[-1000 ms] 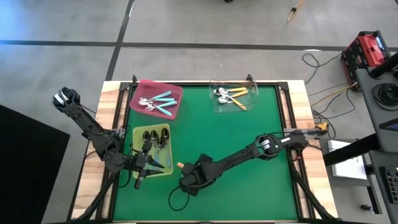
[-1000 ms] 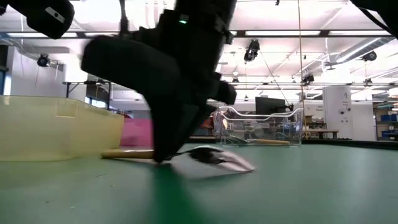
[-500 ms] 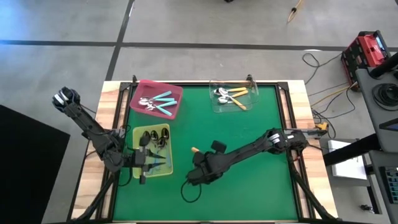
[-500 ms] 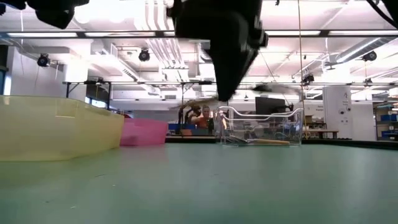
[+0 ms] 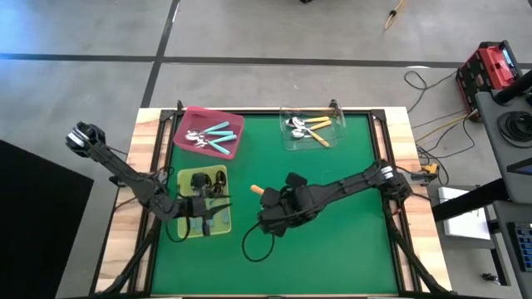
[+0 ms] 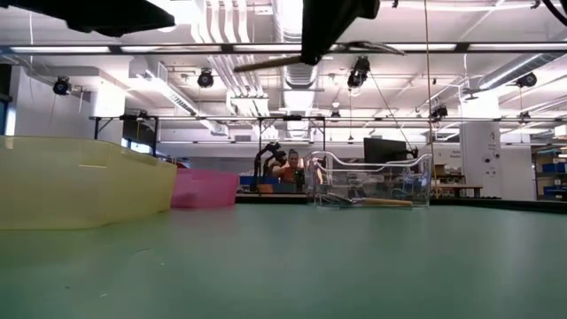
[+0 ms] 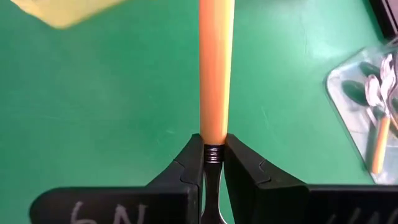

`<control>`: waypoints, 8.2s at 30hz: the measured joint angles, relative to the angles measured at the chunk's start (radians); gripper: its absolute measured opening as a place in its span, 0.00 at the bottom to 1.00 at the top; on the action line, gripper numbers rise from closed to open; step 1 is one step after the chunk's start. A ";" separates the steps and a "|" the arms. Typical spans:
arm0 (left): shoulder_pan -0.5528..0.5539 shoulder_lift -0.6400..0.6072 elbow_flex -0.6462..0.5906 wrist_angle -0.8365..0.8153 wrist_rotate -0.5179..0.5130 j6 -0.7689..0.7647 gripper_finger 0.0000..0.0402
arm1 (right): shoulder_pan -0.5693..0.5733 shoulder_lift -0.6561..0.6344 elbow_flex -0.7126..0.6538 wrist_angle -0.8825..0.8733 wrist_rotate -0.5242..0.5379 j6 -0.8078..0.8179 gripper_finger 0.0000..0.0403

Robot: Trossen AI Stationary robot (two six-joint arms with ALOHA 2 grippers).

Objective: Sort silverware by color (type)
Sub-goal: Put the yellow spoon into the transparent bin

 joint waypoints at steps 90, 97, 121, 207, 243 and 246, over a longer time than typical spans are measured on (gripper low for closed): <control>0.226 0.116 -0.133 0.672 0.466 0.078 0.03 | -0.034 -0.423 -0.474 0.878 0.030 -0.754 0.35; 0.226 -0.033 -0.213 0.669 0.466 0.038 0.03 | -0.023 -0.426 -0.784 1.336 0.016 -0.829 0.34; 0.227 -0.090 -0.243 0.598 0.401 0.024 0.04 | -0.035 -0.372 -0.945 1.887 0.018 -1.024 0.42; 0.234 -0.094 -0.243 0.386 0.352 -0.097 0.34 | -0.121 -0.353 -0.930 1.986 -0.075 -0.950 0.02; 0.234 -0.338 -0.243 0.376 0.037 0.124 0.53 | -0.801 -0.656 -1.064 1.176 0.215 -0.343 0.02; 0.239 -0.331 -0.243 0.377 0.037 0.122 0.53 | -0.802 -0.666 -1.108 1.220 0.183 -0.305 0.02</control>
